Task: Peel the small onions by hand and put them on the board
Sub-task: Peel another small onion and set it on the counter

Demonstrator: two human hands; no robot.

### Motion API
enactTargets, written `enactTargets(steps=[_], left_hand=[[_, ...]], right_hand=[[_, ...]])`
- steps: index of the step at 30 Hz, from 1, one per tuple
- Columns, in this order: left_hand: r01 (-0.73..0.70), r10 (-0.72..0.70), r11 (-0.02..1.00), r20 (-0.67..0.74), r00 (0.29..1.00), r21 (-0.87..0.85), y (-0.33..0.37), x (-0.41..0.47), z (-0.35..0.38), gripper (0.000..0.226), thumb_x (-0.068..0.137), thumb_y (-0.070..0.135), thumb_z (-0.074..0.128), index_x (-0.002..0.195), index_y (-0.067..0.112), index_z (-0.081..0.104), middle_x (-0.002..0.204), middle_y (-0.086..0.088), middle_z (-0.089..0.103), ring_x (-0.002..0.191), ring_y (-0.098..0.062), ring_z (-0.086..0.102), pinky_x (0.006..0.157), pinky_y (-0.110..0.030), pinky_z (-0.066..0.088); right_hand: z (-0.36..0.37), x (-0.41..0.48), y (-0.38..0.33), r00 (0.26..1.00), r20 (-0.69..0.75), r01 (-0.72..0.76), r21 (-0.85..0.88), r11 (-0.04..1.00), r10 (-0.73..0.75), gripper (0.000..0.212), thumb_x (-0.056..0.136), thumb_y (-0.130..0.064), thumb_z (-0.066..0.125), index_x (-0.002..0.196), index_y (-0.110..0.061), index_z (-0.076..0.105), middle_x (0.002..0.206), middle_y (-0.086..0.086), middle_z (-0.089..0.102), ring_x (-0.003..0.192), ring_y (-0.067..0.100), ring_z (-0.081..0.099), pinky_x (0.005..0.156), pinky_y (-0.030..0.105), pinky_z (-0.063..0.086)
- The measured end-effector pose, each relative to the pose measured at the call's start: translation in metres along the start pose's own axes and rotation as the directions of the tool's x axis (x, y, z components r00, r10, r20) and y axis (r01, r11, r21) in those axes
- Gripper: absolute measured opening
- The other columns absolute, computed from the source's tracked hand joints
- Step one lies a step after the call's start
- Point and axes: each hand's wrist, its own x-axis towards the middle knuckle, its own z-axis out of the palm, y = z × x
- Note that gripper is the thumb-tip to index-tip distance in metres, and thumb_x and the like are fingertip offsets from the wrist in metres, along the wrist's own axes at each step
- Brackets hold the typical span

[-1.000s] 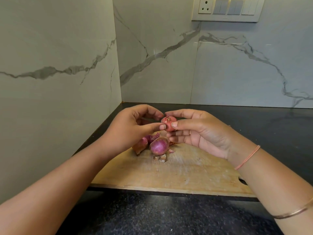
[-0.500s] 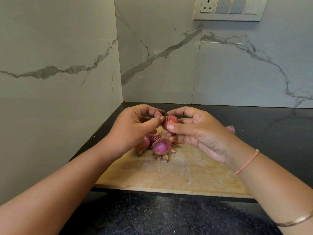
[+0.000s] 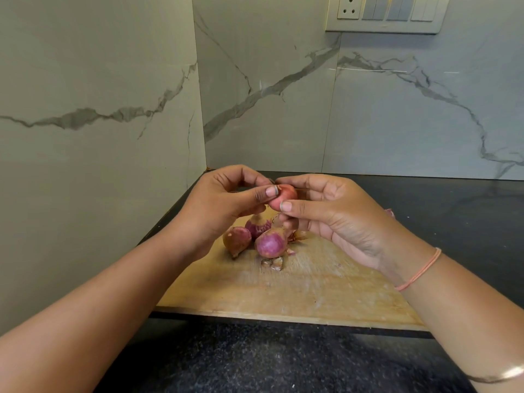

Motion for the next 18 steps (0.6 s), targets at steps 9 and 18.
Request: enactTargets(steps=[9,18], left_hand=[[0.113,-0.112,0.974,0.017,0.994,-0.198,0.0003,0.0058,0.0006,0.012,0.069,0.019,0.064,0.075,0.01,0.068,0.071,-0.001,0.069,0.066,-0.008,0.063,0.067,-0.015,0.054],[0.054,-0.058,0.998,-0.114,0.992,-0.045,-0.0005,0.0072,-0.0012,0.018,0.087,-0.002,0.058,0.083,0.014,0.063,0.082,-0.005,0.067,0.074,-0.012,0.066,0.066,-0.02,0.055]], right_hand=[[-0.0002,0.0047,0.0006,1.0,-0.019,0.004,0.131,0.991,-0.001,0.031,0.083,0.008,0.058,0.113,0.0,0.058,0.093,0.016,0.069,0.071,0.019,0.064,0.072,0.03,0.059],[-0.002,0.0092,0.0045,0.999,-0.029,-0.023,0.221,0.975,0.03,0.031,0.082,0.008,0.058,0.111,-0.005,0.061,0.09,0.014,0.067,0.07,0.016,0.062,0.066,0.024,0.057]])
